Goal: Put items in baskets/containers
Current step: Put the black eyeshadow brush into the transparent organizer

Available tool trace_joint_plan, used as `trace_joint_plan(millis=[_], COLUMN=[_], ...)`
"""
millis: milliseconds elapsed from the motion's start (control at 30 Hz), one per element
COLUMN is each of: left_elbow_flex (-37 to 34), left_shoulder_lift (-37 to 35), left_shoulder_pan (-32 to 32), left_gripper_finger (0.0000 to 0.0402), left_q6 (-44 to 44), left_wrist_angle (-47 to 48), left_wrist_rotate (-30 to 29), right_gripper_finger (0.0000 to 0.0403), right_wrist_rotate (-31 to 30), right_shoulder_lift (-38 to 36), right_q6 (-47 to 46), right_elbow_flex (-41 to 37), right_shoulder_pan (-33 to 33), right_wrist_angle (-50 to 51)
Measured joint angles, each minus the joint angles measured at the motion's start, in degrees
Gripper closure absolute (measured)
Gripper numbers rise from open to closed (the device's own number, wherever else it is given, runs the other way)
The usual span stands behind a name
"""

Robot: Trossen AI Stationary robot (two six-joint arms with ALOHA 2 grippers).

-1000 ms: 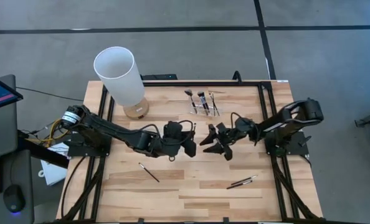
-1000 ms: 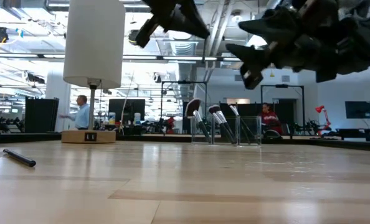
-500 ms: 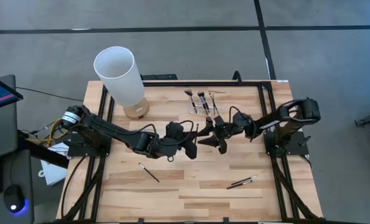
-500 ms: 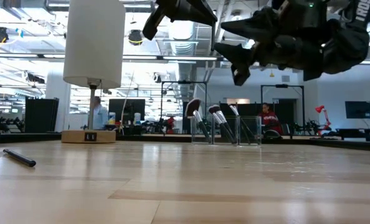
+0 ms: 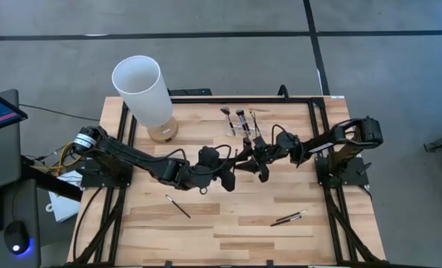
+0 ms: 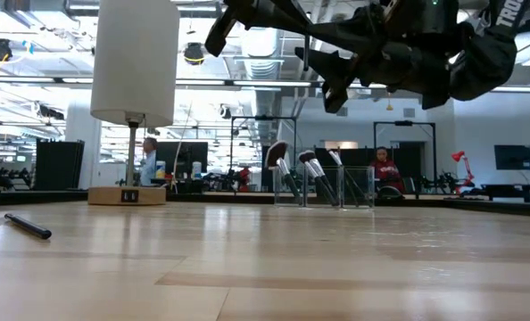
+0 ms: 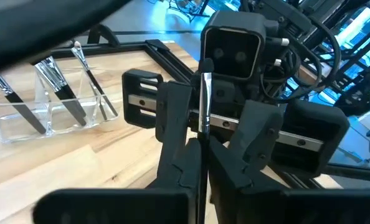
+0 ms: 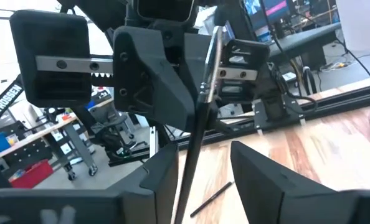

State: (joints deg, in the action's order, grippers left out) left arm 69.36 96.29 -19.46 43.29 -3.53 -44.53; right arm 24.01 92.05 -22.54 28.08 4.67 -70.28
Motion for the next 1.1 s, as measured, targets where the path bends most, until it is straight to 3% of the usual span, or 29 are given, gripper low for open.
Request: trace_joint_plan(millis=[400, 633, 833, 1100], left_elbow_flex=[0.0, 0.0, 0.0, 0.0], left_shoulder_lift=[1.04, 1.36, 1.4, 1.53], left_shoulder_pan=[0.02, 0.13, 0.0, -0.2], left_gripper_finger=[0.0384, 0.0385, 0.0386, 0.0395], left_q6=[-0.33, 0.04, 0.22, 0.17], left_wrist_angle=[-0.68, -1.92, -2.69, -2.65], left_wrist_rotate=[-0.33, -1.27, -0.27, -0.2], right_gripper_finger=[0.039, 0.036, 0.039, 0.0392], right_wrist_rotate=[-0.38, -0.88, -1.9, -2.05], right_shoulder_lift=[0.0, 0.0, 0.0, 0.0], right_q6=[0.52, 0.54, 0.82, 2.47], right_elbow_flex=[0.12, 0.85, 0.85, 0.9], right_shoulder_pan=[0.92, 1.75, 1.87, 1.86], right_wrist_angle=[0.27, 0.22, 0.85, 2.41])
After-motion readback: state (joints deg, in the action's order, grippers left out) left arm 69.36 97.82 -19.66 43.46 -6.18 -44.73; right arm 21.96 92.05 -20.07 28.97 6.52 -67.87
